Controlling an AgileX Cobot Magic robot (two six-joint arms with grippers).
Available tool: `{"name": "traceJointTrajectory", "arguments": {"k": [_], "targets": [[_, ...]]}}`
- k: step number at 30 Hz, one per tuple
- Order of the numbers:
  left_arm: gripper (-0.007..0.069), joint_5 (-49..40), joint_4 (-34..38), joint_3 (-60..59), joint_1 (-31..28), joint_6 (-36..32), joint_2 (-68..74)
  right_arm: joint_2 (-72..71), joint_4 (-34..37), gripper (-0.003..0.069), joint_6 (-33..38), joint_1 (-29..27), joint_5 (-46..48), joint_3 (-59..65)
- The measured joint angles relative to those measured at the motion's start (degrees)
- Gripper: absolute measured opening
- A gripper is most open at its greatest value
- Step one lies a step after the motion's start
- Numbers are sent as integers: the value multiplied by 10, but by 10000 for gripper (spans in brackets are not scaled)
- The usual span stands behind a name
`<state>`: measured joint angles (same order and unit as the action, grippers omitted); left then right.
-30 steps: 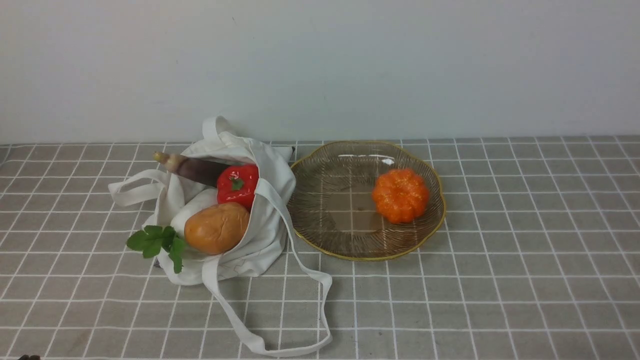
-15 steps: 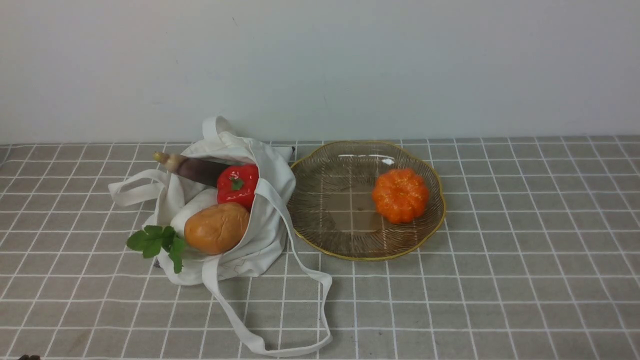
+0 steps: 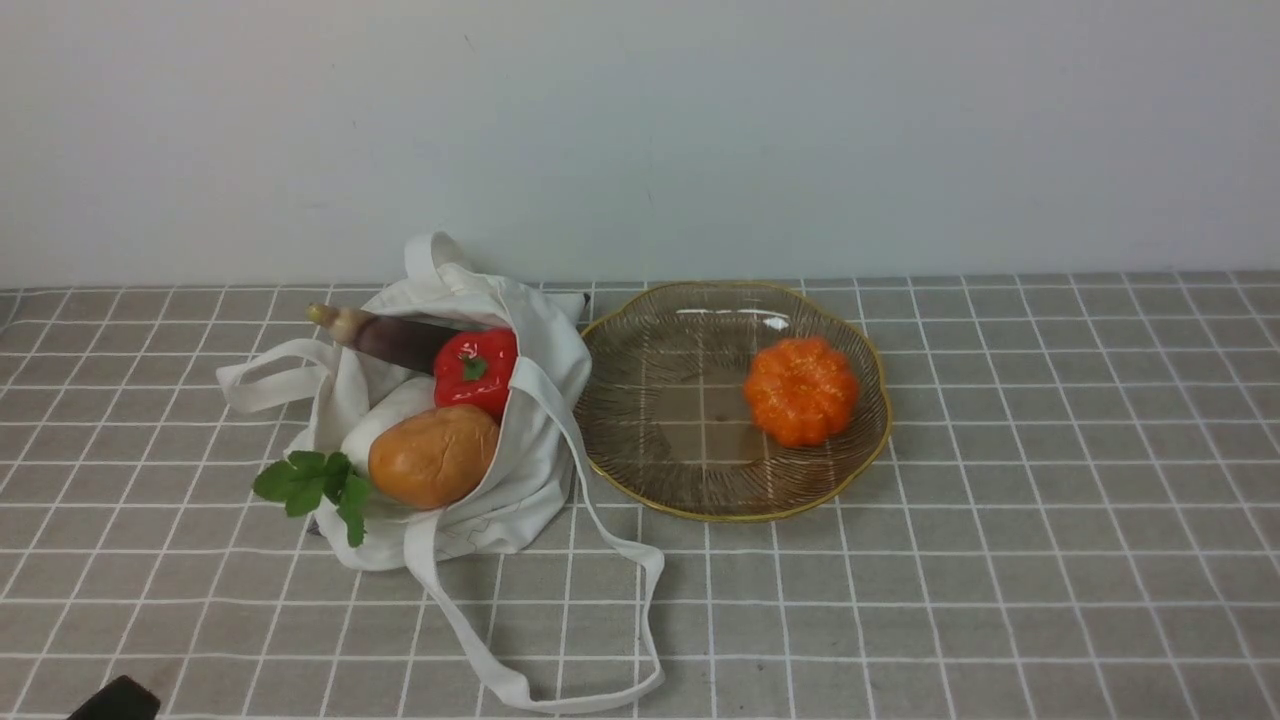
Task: Take vegetables from bag on grey coffee tablecloth place on plate.
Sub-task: 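Reach into the cloth bag and grasp the potato inside with the left gripper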
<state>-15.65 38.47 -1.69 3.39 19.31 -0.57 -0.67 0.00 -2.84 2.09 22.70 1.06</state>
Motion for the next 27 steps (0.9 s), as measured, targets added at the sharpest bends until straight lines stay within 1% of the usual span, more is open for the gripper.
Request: {"name": "traceJointTrajectory", "arguments": {"k": [2,3,6,8,11,12,13,14,16,18,19,21,22,24,25,27], "targets": [[-5,6,55,0,0,5,0,0,0,-15,0,0,0,0],[-5,12,68,0,0,3,0,0,0,-15,0,0,0,0],[-5,55,93,0,-1,-19,0,0,0,-15,0,0,0,0],[-5,61,96,1,-1,-33,0,0,0,-15,0,0,0,0],[-5,1,97,55,0,-111,1,0,0,-15,0,0,0,0],[-5,-29,97,77,0,-130,9,0,0,-15,0,0,0,0],[-5,-42,97,88,1,-139,14,0,0,-15,0,0,0,0],[-5,-102,88,148,1,-172,56,0,0,-15,0,0,0,0],[-5,-167,66,200,1,-186,120,0,0,-15,0,0,0,0],[-5,-249,23,263,1,-196,219,0,0,-15,0,0,0,0],[-5,-256,18,268,1,-197,238,0,0,-15,0,0,0,0],[-5,-325,-31,317,1,-213,329,0,0,-15,0,0,0,0],[-5,-363,-68,359,1,-229,401,0,0,-15,0,0,0,0],[-5,-390,-108,402,1,-252,493,0,0,-15,0,0,0,0],[-5,-398,-140,440,1,-272,552,0,0,-15,0,0,0,0],[-5,-398,-167,486,1,-292,636,0,0,-15,0,0,0,0]]}}
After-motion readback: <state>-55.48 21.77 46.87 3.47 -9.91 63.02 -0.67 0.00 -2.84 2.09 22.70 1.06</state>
